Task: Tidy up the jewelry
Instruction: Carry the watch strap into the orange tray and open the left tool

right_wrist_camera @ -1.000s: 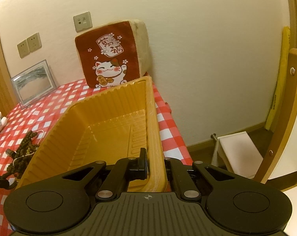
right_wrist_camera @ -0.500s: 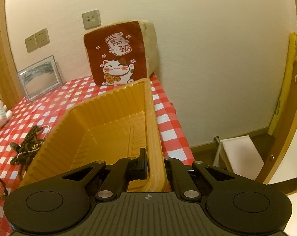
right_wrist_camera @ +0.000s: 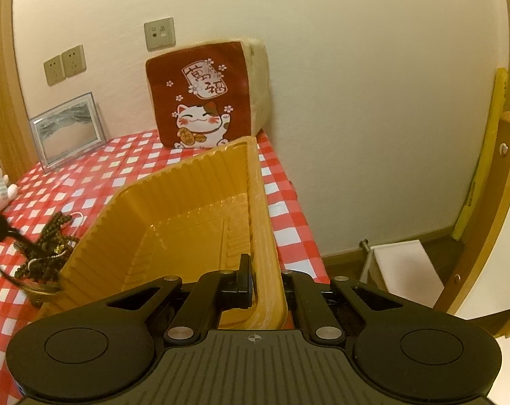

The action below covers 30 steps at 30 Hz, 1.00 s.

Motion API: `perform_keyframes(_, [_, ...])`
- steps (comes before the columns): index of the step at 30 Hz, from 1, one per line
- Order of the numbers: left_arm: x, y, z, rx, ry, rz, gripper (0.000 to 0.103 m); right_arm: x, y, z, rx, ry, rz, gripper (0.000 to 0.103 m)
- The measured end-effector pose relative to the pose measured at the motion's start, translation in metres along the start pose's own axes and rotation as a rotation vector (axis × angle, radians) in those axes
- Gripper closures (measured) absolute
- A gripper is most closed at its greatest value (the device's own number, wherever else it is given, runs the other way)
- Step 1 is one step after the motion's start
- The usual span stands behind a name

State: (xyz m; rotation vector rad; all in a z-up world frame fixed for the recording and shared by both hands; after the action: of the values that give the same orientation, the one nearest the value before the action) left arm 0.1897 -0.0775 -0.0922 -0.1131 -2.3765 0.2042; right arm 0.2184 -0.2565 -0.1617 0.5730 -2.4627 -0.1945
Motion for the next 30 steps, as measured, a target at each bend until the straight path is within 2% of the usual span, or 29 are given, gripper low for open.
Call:
perform_keyframes(8, [-0.049, -0.017, 0.033, 0.132, 0.166, 0.13, 0.09, 0.003, 0.0, 0.0, 0.005, 0.001, 0.018, 0.099])
perform_keyframes(10, [-0.057, -0.014, 0.038, 0.149, 0.185, 0.13, 0.09, 0.003, 0.0, 0.001, 0.008, 0.005, 0.027, 0.098])
perform_keyframes(12, [-0.057, -0.01, 0.036, 0.137, 0.178, 0.108, 0.089, 0.003, -0.001, 0.003, -0.001, 0.01, 0.03, 0.098])
perform_keyframes(16, [-0.057, -0.001, 0.034, 0.045, 0.156, 0.014, 0.086, 0.002, -0.001, 0.002, -0.001, 0.01, 0.034, 0.098])
perform_keyframes(19, [-0.051, 0.002, 0.034, 0.006, 0.139, -0.012, 0.078, 0.001, 0.0, 0.001, -0.002, 0.01, 0.036, 0.098])
perform_keyframes(22, [-0.041, 0.005, 0.033, -0.026, 0.109, -0.03, 0.078, 0.001, 0.0, 0.001, -0.002, 0.011, 0.038, 0.098])
perform_keyframes(25, [-0.032, 0.014, 0.034, -0.032, 0.093, -0.058, 0.078, 0.0, -0.001, 0.001, -0.005, 0.014, 0.036, 0.098])
perform_keyframes(30, [-0.022, 0.044, 0.04, -0.009, 0.089, -0.148, 0.078, 0.0, -0.002, 0.0, -0.004, 0.009, 0.043, 0.098])
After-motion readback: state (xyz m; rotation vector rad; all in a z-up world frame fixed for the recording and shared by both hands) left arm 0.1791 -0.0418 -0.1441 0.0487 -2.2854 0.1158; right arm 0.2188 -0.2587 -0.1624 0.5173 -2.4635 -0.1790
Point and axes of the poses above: each gripper's, at about its wrist camera, not at the fingertips, and x roughly against the way its jaws point, y to its left, z to its underside, the point moved 10 cm from there along -x, roughly the way its jaws point, and after that the axes turned 12 degrees about -z, right-handed, at the moved point
